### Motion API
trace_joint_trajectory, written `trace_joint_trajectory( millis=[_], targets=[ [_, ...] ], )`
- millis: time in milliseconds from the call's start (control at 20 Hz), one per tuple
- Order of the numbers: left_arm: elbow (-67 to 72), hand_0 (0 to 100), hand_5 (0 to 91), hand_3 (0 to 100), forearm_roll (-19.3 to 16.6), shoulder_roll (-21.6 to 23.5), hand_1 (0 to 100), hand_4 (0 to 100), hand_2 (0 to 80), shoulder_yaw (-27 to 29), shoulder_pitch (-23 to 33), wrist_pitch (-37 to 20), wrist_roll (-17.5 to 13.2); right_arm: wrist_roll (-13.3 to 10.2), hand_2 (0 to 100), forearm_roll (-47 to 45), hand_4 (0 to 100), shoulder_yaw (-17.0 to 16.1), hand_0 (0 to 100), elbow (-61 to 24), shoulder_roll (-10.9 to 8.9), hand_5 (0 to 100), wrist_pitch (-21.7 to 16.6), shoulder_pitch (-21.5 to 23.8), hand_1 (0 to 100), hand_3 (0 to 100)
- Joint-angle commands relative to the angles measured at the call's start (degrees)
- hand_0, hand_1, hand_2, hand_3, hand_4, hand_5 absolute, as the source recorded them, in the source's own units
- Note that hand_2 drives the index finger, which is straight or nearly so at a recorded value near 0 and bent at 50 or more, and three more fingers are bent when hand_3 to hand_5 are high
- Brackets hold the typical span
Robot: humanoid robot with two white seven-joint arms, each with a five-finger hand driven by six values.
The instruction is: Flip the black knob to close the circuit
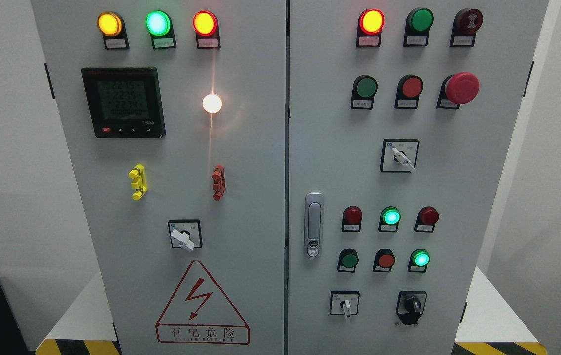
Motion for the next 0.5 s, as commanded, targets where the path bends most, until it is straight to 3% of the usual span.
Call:
trace_joint_trajectory(
  millis=[0, 200, 450],
  targets=[
    [0.07, 12, 0.0, 0, 0.0, 0.0, 56, 0, 0.0, 0.02, 0.0, -0.05, -0.04, 0.45, 89, 6.16, 96, -7.12, 0, -12.79, 0.94, 99, 0.5, -0.76, 7, 100],
    [-0.02, 12, 0.0, 0, 0.0, 0.0, 56, 0, 0.0, 0.02, 0.0, -0.05, -0.04, 0.98, 91, 9.76, 98, -9.14, 0, -14.64, 2.34, 100, 0.59, -2.95, 5, 100],
    [-0.02, 12, 0.0, 0, 0.0, 0.0, 56, 0, 0.0, 0.02, 0.0, -0.05, 0.05, 2.56, 92, 10.47, 98, -10.54, 0, -14.46, 2.52, 100, 2.7, -7.35, 6, 100]
  ],
)
